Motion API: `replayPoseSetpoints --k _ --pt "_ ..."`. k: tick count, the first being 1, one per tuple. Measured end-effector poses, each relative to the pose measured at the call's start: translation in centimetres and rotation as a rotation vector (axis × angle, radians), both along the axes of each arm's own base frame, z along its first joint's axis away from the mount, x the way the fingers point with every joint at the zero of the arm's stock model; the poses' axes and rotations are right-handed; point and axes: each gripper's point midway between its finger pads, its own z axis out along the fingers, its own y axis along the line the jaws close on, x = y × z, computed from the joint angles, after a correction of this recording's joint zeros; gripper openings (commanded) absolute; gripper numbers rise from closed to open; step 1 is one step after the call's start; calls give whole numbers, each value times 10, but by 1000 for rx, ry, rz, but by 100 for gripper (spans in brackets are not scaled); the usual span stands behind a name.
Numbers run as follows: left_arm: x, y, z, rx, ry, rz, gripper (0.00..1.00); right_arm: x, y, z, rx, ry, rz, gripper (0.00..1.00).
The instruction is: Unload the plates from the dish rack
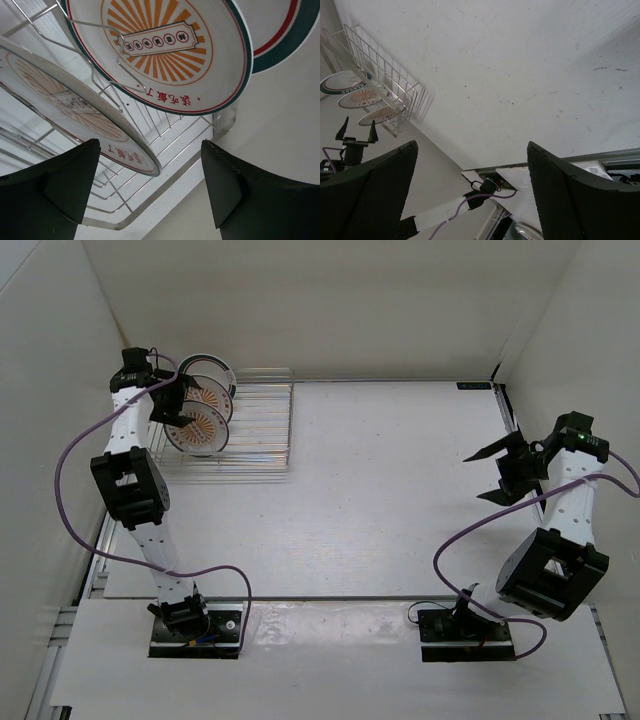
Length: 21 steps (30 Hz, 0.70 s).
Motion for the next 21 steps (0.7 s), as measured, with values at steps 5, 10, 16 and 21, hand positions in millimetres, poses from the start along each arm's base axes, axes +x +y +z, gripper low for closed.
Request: replayPoseSetpoints --k 5,10,16,21 --pt "-7 0 -17 -7 37 3 79 0 -2 0 4 -1 -7 91" --pt "-9 -5 -27 -33 42 -13 64 1 0 -2 21 1 -4 91" --pt "-12 -7 -25 -57 24 -27 61 -2 2 -9 44 22 -7 91" --pt "-12 -9 -21 -81 6 -35 54 -3 5 -11 63 30 -7 91"
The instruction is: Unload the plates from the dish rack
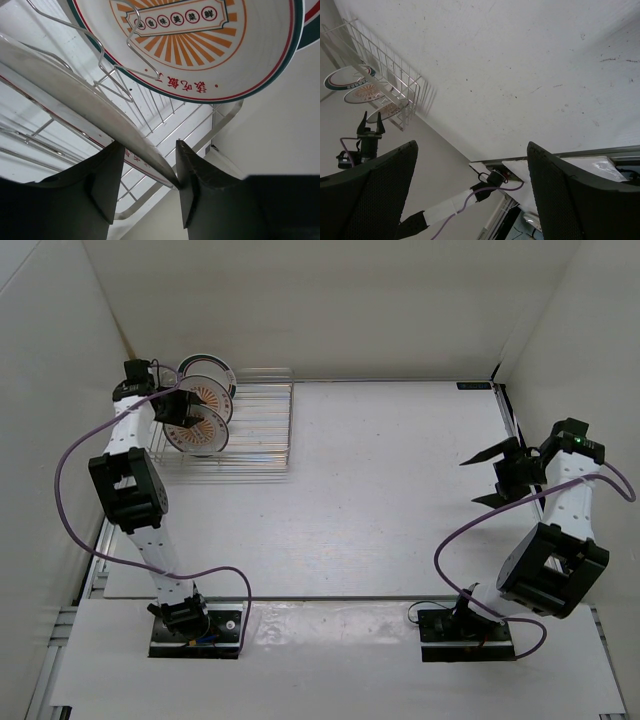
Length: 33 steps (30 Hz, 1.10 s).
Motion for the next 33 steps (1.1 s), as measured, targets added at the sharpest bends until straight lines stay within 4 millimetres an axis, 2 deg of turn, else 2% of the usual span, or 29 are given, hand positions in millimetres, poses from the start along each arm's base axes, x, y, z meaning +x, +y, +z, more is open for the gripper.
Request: replayPoseSetpoints --k 13,16,22,27,29,30,32,33 --pt "-12 -5 24 -40 -61 22 38 3 3 -1 34 3 -3 91" --pt "-8 -4 28 -38 -85 20 37 3 3 -1 36 1 -2 91" --pt "-1 -5 37 -44 -139 5 20 4 4 0 40 -1 0 91" --pt "3 -7 42 -49 -166 -7 19 4 4 0 41 -1 1 91" --pt "3 -8 42 -52 -174 -15 24 4 4 0 41 -1 0 91" --pt "3 -8 41 -51 -176 -21 35 4 4 0 42 -1 0 91" --pt "2 -9 40 -45 -178 -33 44 4 4 0 43 -2 1 91" --pt "2 -9 40 -40 -181 -40 56 4 5 0 44 -3 2 91"
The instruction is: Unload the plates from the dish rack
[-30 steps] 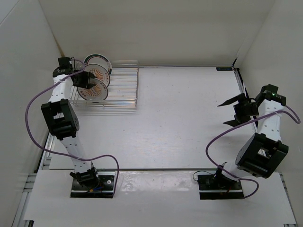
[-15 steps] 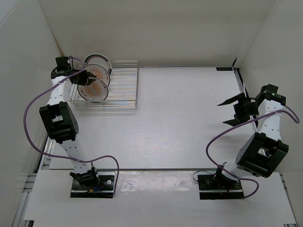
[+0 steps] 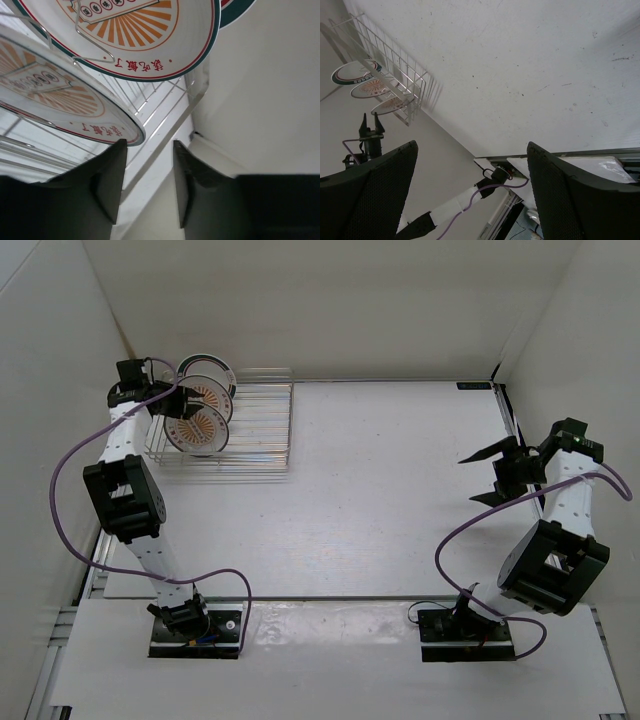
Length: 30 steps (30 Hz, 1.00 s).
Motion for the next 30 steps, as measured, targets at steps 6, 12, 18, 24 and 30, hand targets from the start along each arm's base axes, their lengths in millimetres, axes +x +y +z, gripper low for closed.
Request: replayPoseSetpoints --k 6,12,18,24,30 --pt "-3 5 -2 21 -4 -19 66 0 2 1 4 -3 5 91" --pt "-4 13 -4 32 1 -17 53 1 3 1 13 -3 8 91" --pt "-2 15 -19 13 31 -25 48 2 3 -1 21 3 9 91" --pt "-2 11 -17 -7 20 -43 42 2 3 -2 22 3 9 91" --pt "-2 11 -16 -16 9 -52 46 3 3 -3 27 5 10 91"
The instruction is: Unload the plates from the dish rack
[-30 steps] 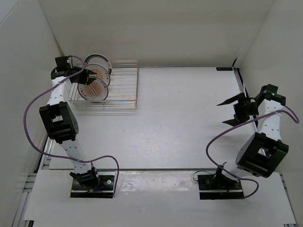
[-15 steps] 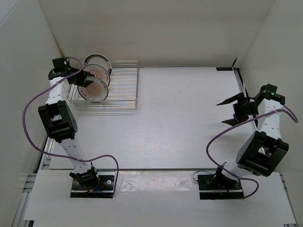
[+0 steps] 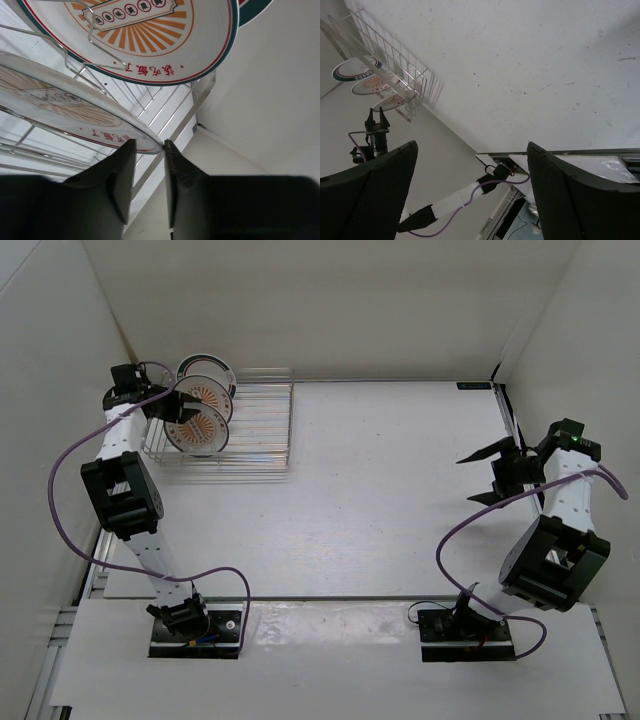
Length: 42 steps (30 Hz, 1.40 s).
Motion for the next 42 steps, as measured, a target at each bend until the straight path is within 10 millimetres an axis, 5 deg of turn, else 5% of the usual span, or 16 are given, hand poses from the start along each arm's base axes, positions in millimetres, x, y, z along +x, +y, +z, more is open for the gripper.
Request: replayPoseSetpoints --k 6,18,28,33,42 --pt "-8 3 -7 -7 29 -9 70 0 1 -8 17 27 1 91" --pt "-5 20 -11 -30 45 42 75 1 1 -9 26 29 3 91" --pt "4 22 -15 -71 34 48 58 1 2 -8 35 23 5 91" --pt "6 20 -8 -86 6 38 41 0 4 -10 42 28 5 91" --pt "-11 12 3 -113 -2 34 21 -1 4 -14 47 35 3 91"
